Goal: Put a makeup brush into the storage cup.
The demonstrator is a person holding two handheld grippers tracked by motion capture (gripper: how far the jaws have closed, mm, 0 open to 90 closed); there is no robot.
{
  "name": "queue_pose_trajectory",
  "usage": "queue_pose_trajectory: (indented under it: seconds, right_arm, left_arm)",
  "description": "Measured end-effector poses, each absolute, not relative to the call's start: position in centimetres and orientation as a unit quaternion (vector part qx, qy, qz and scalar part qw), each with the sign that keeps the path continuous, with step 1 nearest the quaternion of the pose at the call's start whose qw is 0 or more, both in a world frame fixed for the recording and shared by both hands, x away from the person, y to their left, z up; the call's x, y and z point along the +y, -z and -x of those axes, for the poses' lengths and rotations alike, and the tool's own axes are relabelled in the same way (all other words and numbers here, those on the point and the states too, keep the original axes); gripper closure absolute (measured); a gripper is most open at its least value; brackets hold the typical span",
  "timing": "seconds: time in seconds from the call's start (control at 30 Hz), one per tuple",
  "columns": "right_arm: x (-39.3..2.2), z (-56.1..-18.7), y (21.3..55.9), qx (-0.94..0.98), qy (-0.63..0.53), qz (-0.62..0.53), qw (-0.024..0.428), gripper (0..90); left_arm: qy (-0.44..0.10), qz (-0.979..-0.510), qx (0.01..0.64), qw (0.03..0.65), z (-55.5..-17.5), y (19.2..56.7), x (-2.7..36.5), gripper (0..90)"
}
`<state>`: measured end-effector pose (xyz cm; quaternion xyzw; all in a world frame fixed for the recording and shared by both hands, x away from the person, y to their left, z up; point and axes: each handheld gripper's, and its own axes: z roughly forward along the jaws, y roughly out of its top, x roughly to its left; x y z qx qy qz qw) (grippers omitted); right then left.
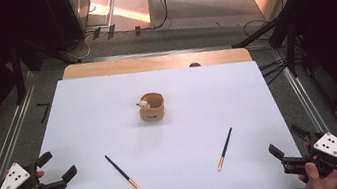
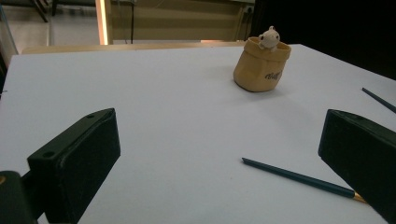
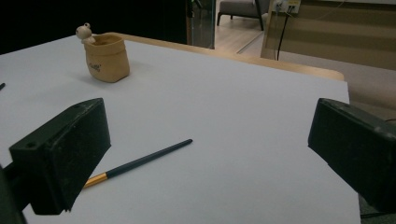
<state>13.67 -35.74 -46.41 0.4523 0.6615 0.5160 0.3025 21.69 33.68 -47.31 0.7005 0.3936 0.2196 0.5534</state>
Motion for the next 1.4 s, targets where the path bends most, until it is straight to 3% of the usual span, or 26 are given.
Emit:
queue_pose_trajectory:
  seconds: [0.77,1.4]
  right_arm:
    - [-33.8,-14.3,46.0,0.696,-0.494,-0.435,0.288,0.0]
    - [-32.1,-15.7,45.6,0.735,-0.468,-0.432,0.233,0.0]
  left_arm:
    - [-0.203,-0.715,0.378,0.552,-21.9,47.6,32.1,0.0]
    - [-0.200,-0.714,0.380,0.553,-21.8,47.7,32.1,0.0]
